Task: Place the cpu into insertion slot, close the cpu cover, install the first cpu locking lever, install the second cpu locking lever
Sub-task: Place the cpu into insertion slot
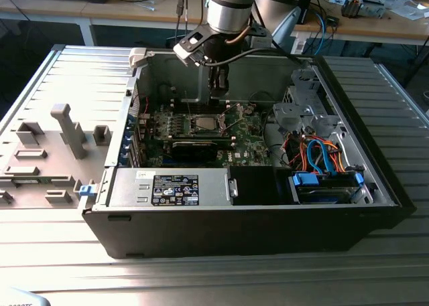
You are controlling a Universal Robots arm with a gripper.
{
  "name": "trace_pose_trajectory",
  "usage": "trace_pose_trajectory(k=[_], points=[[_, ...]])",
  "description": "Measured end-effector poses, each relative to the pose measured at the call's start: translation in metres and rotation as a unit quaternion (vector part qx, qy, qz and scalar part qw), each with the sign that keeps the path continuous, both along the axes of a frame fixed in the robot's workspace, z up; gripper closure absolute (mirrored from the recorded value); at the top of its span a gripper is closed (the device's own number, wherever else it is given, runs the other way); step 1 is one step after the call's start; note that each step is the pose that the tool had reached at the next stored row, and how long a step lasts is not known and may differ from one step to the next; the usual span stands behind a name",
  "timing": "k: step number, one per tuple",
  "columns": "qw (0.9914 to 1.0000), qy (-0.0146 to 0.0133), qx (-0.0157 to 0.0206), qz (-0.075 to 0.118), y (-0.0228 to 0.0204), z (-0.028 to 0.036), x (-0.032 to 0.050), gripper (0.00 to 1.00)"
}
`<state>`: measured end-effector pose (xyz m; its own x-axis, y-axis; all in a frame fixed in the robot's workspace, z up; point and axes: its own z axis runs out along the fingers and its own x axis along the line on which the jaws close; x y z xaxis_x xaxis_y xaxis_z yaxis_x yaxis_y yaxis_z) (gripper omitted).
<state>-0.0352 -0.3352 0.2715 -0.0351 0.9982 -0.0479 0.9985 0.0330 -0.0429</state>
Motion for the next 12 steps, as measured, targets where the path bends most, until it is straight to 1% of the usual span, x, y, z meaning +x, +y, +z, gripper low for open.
trace_pose_trajectory(k=[1,7,8,9,10,11,12], points=[[0.99997,-0.0076,0.0001,0.0,0.0,-0.0002,0.0,0.89],[0.99997,-0.0076,0.0002,0.0,0.0,-0.0001,0.0,0.89],[0.99997,-0.0076,0.0009,0.0,-0.0001,0.0,0.0,0.89],[0.99996,-0.0075,0.0046,0.0,-0.0002,0.0,-0.0001,0.89],[0.99993,-0.0076,0.0095,0.0,-0.0002,-0.0001,0.0,0.89],[0.99989,-0.0076,0.0131,0.0,-0.0002,-0.0001,0.0,0.89],[0.99988,-0.0076,0.0135,0.0,-0.0002,-0.0002,0.0,0.89]])
